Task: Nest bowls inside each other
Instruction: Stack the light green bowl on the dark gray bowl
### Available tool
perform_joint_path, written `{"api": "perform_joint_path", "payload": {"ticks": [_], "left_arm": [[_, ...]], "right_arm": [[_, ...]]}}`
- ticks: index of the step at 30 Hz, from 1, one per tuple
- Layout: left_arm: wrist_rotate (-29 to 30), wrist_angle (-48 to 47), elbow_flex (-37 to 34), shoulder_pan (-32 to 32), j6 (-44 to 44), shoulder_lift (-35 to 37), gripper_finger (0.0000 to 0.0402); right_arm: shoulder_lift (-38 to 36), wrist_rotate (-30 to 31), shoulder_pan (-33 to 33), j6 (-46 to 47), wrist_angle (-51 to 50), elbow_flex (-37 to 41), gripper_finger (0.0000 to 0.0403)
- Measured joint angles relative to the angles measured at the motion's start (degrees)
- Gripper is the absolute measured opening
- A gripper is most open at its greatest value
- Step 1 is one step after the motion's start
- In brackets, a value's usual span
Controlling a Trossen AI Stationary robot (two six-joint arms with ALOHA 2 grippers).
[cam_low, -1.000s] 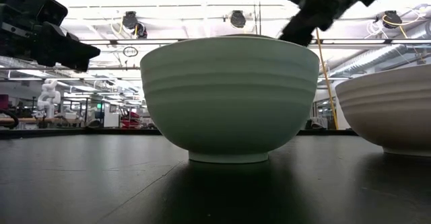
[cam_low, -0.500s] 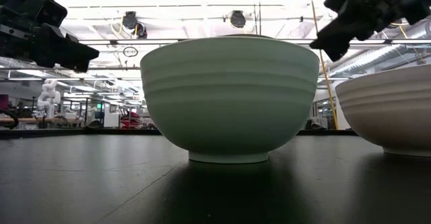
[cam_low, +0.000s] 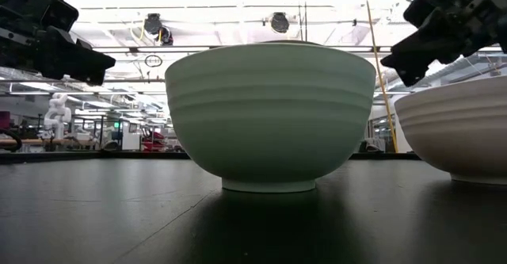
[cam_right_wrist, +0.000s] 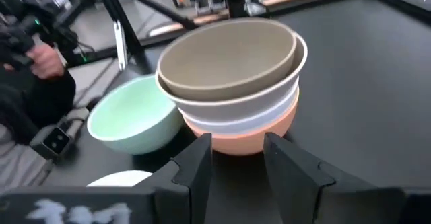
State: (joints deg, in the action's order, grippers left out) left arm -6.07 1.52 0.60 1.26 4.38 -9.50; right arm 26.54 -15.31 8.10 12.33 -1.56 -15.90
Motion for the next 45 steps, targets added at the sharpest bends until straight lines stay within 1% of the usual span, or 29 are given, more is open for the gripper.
{"api": "perform_joint_path", "payload": {"ticks": [7, 11, 18, 24, 28, 33, 36, 45], "left_arm": [[0.0, 0.02, 0.0, 0.02, -0.07, 0.0, 0.0031], [0.0, 0.02, 0.0, 0.01, -0.13, 0.0, 0.0031], [-0.02, 0.02, 0.0, 0.0, 0.56, 0.0, 0.0031], [-0.02, 0.0, 0.0, 0.02, 0.53, 0.0, 0.0031], [-0.02, 0.01, 0.0, 0.01, 0.42, 0.0, 0.0031], [-0.02, 0.0, 0.01, 0.01, 0.39, 0.0, 0.0031], [-0.02, 0.02, 0.0, 0.02, 0.3, 0.0, 0.0031], [-0.02, 0.01, 0.0, 0.01, 0.24, 0.0, 0.0031]], "right_arm": [[-7.13, -0.02, 0.0, 0.51, -1.93, 0.96, 0.0125], [-9.91, -1.41, 0.0, 0.48, -5.91, 0.96, 0.0125], [-13.08, -3.02, -0.08, 0.39, -8.6, 0.96, 0.0125], [-14.44, -3.0, -2.11, 0.27, -11.85, 0.96, 0.0125], [-15.97, -2.88, -4.05, 0.56, -9.33, 2.4, 0.0125], [-19.14, -2.73, -5.16, 1.66, -6.01, 6.77, 0.0125], [-21.37, -2.69, -5.22, 1.9, -5.79, 8.77, 0.0125], [-25.31, -2.71, -5.22, 1.27, -5.64, 9.48, 0.0125]]}}
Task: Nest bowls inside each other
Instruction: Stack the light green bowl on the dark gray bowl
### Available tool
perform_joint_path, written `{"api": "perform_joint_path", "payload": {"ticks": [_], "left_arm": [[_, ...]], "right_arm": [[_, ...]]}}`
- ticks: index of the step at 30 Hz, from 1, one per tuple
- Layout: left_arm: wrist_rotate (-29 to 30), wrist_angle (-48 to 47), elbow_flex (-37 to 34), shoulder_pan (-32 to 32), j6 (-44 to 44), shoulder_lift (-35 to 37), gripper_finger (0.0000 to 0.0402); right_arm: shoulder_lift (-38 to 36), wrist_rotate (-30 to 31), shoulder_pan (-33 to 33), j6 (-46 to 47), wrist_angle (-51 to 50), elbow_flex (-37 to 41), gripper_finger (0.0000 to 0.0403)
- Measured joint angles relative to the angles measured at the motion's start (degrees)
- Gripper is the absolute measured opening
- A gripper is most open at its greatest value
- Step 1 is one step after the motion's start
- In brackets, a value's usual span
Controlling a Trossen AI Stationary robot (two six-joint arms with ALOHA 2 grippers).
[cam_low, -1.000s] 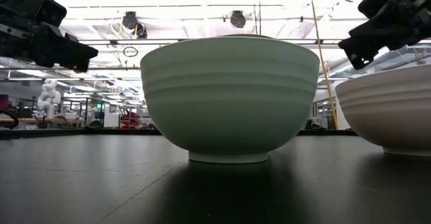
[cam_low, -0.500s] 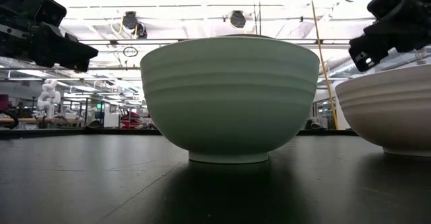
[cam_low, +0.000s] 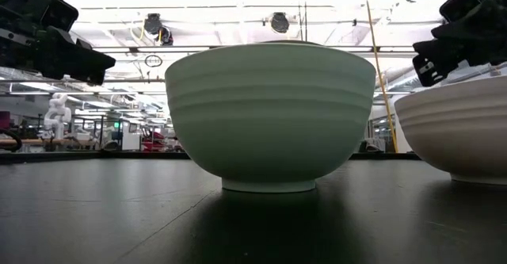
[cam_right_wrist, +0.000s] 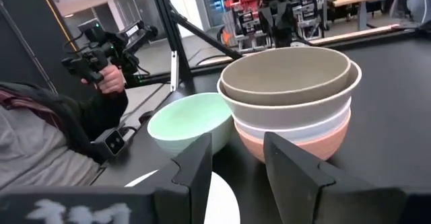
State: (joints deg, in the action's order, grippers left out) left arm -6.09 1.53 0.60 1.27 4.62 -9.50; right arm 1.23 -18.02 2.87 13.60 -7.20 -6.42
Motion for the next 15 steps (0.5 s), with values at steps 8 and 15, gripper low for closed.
{"api": "perform_joint_path", "payload": {"ticks": [8, 15], "left_arm": [[0.04, -0.01, 0.0, -0.01, 0.5, 0.0, 0.0031], [1.13, -0.23, 0.0, 0.0, 2.9, 0.01, 0.0031]], "right_arm": [[-0.17, -0.04, 0.0, -1.83, -1.51, 0.11, 0.0125], [-0.17, -0.08, 0.0, -2.24, -1.9, 1.24, 0.0125]]}}
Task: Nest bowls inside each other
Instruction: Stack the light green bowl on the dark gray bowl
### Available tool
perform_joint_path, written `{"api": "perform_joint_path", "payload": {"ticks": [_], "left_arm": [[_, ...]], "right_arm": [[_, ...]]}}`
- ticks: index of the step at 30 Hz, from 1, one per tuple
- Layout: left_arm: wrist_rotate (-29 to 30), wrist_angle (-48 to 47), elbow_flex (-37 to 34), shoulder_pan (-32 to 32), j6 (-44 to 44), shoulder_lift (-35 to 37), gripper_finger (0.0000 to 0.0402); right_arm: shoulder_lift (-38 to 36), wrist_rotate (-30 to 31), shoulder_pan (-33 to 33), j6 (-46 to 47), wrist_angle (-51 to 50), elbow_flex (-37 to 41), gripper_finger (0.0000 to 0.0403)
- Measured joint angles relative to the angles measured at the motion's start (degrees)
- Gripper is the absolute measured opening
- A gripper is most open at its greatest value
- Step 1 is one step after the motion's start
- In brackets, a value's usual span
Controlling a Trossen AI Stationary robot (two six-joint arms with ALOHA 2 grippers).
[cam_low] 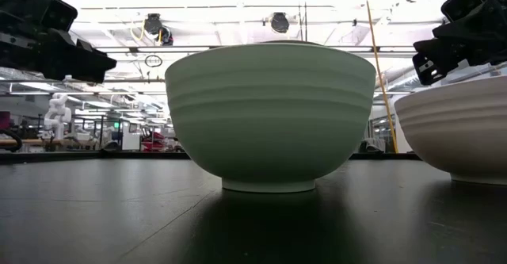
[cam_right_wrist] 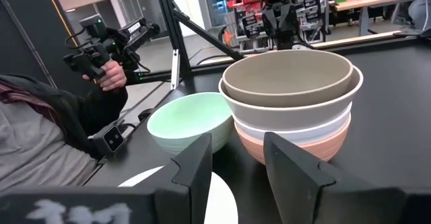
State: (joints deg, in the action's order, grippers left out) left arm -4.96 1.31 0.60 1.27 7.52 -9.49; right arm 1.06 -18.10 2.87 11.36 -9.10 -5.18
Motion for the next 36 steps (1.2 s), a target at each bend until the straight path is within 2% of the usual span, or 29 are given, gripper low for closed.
{"api": "perform_joint_path", "payload": {"ticks": [8, 13, 18, 22, 25, 31, 36], "left_arm": [[0.97, 1.05, 0.0, -0.01, -0.74, 0.0, 0.0031], [2.26, 5.32, 0.02, 0.01, -3.63, 0.01, 0.0031], [-0.24, 11.73, 0.01, 0.19, -4.85, -0.13, 0.0031], [0.47, 14.6, 0.95, 1.27, -5.59, -1.78, 0.0031], [3.71, 15.21, 3.5, 2.13, -6.37, -4.92, 0.0031], [3.39, 13.15, 11.17, 3.4, -4.95, -15.82, 0.0038], [0.97, 12.9, 16.81, 4.21, -3.02, -25.14, 0.0095]], "right_arm": [[0.48, -0.05, -0.02, 1.04, 1.03, 0.73, 0.0125], [0.44, -0.05, -0.02, 1.04, 1.08, 0.73, 0.0125], [0.44, -0.07, -0.02, 0.8, 1.11, 0.75, 0.0125], [0.44, -0.09, -0.04, 0.57, 1.11, 0.75, 0.0125], [0.44, -0.09, -0.04, 0.0, 1.11, 0.75, 0.0125], [0.46, -0.09, -0.04, -0.29, 1.12, 0.8, 0.0125], [0.46, -0.09, -0.04, -0.22, 1.14, 0.8, 0.0125]]}}
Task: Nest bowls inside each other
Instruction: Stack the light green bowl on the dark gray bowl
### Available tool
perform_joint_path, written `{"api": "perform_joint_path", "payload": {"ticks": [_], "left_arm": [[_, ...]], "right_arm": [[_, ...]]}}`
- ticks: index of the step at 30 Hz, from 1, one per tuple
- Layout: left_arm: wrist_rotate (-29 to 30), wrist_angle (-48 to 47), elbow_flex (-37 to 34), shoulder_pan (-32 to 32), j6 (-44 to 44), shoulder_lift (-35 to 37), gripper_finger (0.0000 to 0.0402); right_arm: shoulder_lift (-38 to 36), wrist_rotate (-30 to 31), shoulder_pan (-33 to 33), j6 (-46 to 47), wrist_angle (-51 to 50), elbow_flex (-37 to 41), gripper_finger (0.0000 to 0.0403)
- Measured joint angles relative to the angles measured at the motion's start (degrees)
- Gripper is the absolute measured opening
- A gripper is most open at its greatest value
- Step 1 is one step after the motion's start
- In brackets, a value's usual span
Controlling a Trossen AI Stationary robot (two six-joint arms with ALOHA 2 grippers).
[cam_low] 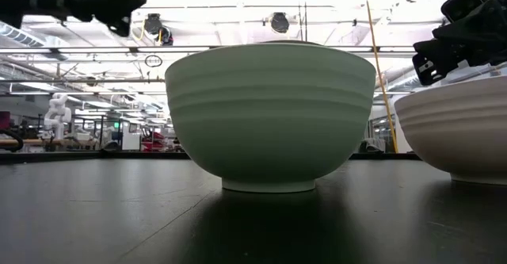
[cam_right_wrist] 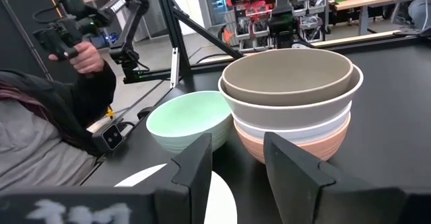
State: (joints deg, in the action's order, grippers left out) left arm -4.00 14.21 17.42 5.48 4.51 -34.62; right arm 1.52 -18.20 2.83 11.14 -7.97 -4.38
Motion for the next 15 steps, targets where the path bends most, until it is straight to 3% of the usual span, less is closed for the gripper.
{"api": "perform_joint_path", "payload": {"ticks": [9, 15], "left_arm": [[-0.28, -3.49, 6.83, 0.28, -3.71, -12.39, 0.0255], [-2.08, -5.56, 9.16, 0.87, -11.05, -16.57, 0.0331]], "right_arm": [[0.04, -0.02, 0.0, 0.15, -0.02, 0.0, 0.0125], [0.04, -0.02, 0.0, 0.15, -0.02, 0.0, 0.0125]]}}
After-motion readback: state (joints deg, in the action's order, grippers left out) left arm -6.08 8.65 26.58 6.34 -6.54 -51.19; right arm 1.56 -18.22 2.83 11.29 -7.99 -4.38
